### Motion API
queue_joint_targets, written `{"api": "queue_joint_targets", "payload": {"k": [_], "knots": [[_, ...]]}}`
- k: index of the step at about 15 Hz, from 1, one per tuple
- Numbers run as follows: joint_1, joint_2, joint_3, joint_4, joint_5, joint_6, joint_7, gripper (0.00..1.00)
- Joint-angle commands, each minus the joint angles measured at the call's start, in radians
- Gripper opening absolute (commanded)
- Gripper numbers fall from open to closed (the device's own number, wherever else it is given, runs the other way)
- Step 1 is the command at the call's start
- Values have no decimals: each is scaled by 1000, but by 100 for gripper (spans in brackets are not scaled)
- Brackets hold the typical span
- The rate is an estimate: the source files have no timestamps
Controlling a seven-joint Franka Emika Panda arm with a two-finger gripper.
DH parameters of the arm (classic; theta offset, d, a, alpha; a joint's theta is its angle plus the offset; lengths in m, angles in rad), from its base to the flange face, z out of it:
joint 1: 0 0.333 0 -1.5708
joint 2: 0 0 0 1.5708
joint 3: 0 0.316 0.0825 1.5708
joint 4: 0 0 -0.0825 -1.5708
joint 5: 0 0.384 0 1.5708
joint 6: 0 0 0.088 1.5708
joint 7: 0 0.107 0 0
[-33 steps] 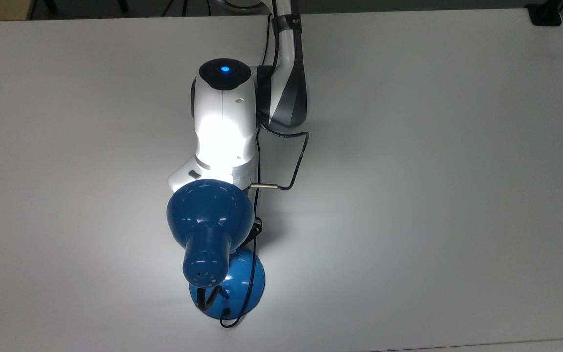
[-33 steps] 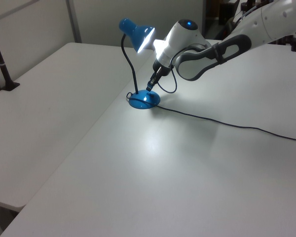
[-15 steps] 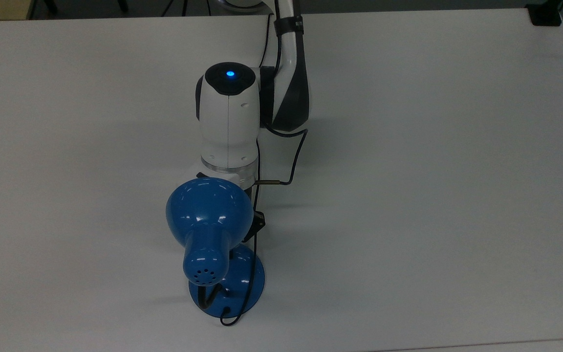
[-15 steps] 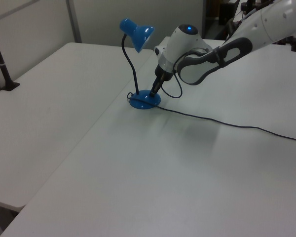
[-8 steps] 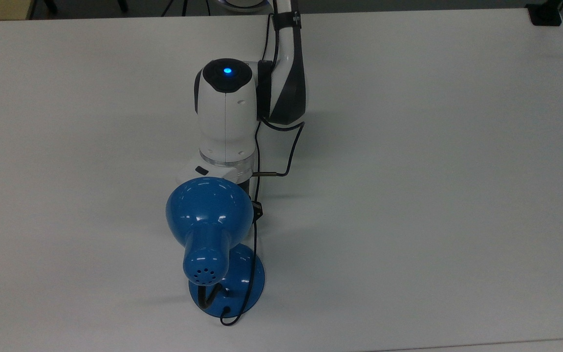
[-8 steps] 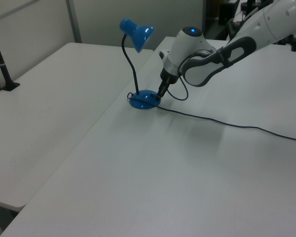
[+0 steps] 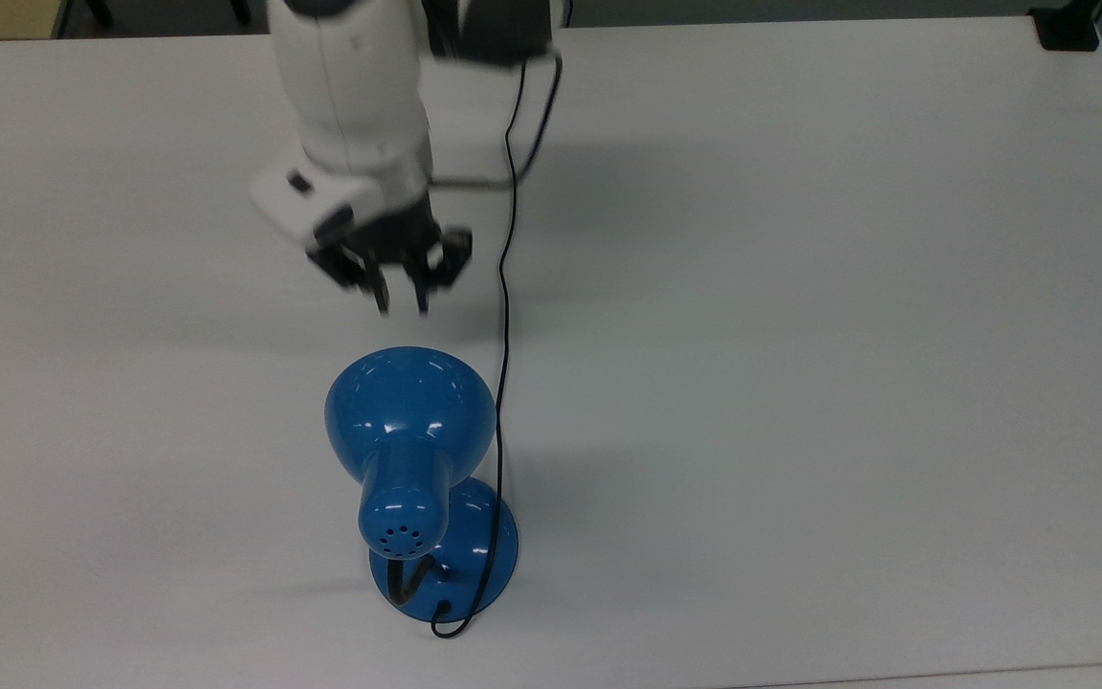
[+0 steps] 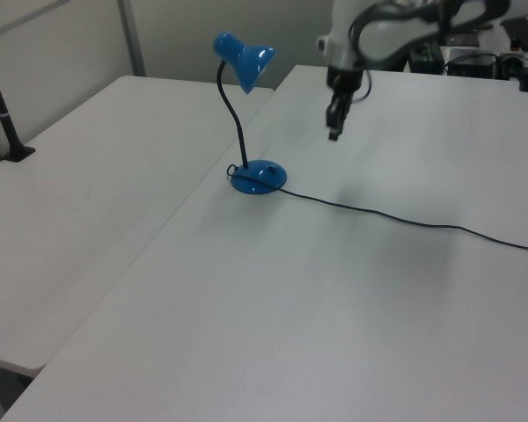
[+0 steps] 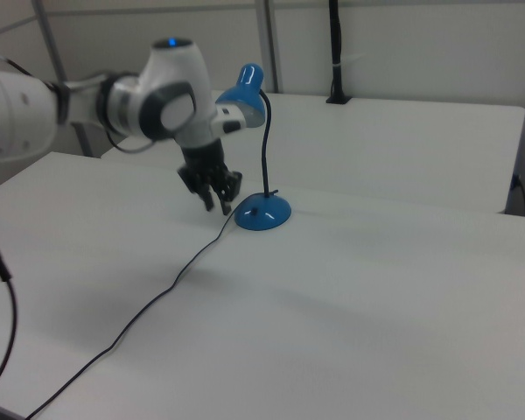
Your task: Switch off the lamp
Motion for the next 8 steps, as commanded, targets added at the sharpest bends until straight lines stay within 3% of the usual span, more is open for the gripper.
{"api": "queue_joint_targets", "payload": {"k": [1,4,8], "knots": [[-10,-151,6,-62,-27,-191,-9,100],[-16,-173,6,-3,-69,-340,0,100],[-15,-167,1,35,-70,-387,40,100]]}}
